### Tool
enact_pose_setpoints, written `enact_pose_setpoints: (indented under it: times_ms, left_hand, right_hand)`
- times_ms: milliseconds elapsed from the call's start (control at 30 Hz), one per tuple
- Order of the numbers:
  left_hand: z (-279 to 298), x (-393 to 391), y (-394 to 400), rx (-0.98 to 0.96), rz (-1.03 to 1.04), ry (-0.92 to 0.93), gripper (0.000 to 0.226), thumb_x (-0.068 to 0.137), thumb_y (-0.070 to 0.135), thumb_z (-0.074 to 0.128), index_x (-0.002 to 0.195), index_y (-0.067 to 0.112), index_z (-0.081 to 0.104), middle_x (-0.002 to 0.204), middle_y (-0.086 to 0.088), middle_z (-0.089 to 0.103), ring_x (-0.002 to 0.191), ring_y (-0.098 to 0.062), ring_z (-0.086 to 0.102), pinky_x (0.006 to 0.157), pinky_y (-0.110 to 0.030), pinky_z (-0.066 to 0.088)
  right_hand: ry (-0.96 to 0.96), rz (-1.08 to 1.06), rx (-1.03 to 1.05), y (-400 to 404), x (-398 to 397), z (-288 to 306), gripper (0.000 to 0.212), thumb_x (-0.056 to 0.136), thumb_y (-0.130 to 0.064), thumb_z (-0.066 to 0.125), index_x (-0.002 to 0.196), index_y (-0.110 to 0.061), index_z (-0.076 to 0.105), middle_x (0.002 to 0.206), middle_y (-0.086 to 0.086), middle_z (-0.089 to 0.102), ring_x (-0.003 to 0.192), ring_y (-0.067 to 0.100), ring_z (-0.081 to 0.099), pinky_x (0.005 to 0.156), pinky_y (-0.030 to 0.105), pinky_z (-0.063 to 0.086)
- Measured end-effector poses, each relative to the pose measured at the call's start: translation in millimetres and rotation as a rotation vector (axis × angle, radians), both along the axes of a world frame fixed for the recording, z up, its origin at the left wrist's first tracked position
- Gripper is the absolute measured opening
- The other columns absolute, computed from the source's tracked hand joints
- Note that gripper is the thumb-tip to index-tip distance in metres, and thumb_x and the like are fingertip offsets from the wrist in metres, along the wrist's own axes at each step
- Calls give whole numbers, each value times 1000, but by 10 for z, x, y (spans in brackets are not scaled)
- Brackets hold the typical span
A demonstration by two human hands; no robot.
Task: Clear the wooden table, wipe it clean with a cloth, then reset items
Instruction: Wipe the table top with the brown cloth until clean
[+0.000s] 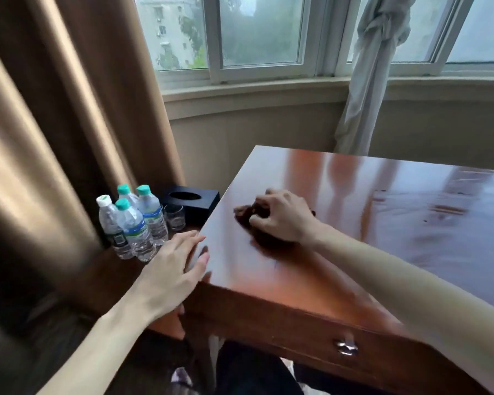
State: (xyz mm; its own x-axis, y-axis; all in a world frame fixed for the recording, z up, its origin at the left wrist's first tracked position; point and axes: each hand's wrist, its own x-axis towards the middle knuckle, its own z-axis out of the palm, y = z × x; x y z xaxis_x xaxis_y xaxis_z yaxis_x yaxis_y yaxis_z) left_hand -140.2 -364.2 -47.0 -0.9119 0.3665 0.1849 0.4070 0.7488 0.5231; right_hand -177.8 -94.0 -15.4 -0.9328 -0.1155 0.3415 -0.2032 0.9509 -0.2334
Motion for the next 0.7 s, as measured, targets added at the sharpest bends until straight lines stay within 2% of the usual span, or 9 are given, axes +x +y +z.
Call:
enact_pose_setpoints:
  times_ms: [67, 133, 233, 333, 400, 467, 567, 633, 700]
  left_hand:
    - [-103, 281, -184, -114, -15, 24, 63, 95, 63, 47, 152, 37, 39, 157, 23, 28, 147, 0, 22, 121, -31, 26]
    - [-167, 385, -259, -134, -23, 81, 71, 92, 71, 45, 154, 39, 35, 159, 24, 24, 149, 0, 19, 122, -34, 25]
    - [-174, 312, -286, -146, -45, 186, 72, 87, 79, 41, 146, 39, 47, 154, 19, 39, 146, -4, 29, 120, -34, 31]
    - [-193, 208, -292, -118, -46, 230, 68, 84, 82, 42, 131, 37, 62, 140, 17, 55, 139, -5, 42, 112, -37, 42]
    - [-199, 207, -287, -114, -39, 233, 66, 84, 79, 48, 134, 38, 61, 140, 18, 55, 137, -3, 43, 110, -37, 44]
    - [-213, 232, -268, -114, -36, 231, 65, 84, 73, 53, 137, 37, 60, 141, 18, 53, 137, -3, 43, 108, -37, 44]
    - [-218, 225, -255, -88, -43, 243, 67, 84, 76, 52, 135, 34, 62, 138, 16, 56, 132, -6, 49, 104, -39, 48]
    - [-259, 204, -268, -44, -50, 249, 71, 82, 80, 47, 132, 32, 64, 134, 15, 58, 127, -6, 53, 100, -39, 51]
    - [-316, 191, -281, -19, -60, 281, 70, 82, 78, 48, 129, 30, 67, 131, 14, 60, 125, -5, 54, 98, -38, 53]
  right_hand:
    - [9, -288, -76, 108, -323, 7, 33, 86, -51, 57, 98, -25, 73, 102, 6, 64, 102, 36, 63, 73, 35, 39]
    - [26, -402, -95, -106, -327, -23, 33, 87, -49, 54, 98, -25, 74, 104, 8, 65, 102, 39, 61, 75, 37, 37]
    - [63, -166, -61, -609, 272, -92, 32, 83, -52, 55, 90, -25, 71, 95, 5, 63, 92, 33, 58, 74, 36, 44]
    - [-48, 146, -114, -621, 900, -130, 30, 78, -54, 56, 80, -26, 65, 86, -5, 58, 85, 21, 55, 67, 31, 43]
    - [-24, 50, -36, -316, 674, -89, 38, 75, -59, 52, 83, -25, 65, 88, -5, 59, 87, 22, 59, 69, 31, 43]
    - [28, -209, -28, 43, 223, -20, 44, 75, -61, 50, 87, -24, 69, 91, 1, 62, 92, 31, 63, 73, 35, 49]
    - [54, -456, -71, 29, -62, -12, 38, 80, -53, 55, 96, -25, 74, 102, 9, 67, 98, 40, 62, 81, 38, 46]
    - [42, -378, -43, -402, 168, -16, 34, 82, -51, 57, 95, -24, 73, 101, 8, 65, 95, 38, 60, 81, 38, 45]
    - [44, -143, -52, -751, 681, -102, 31, 79, -53, 57, 87, -26, 69, 92, 2, 60, 86, 32, 58, 73, 35, 45]
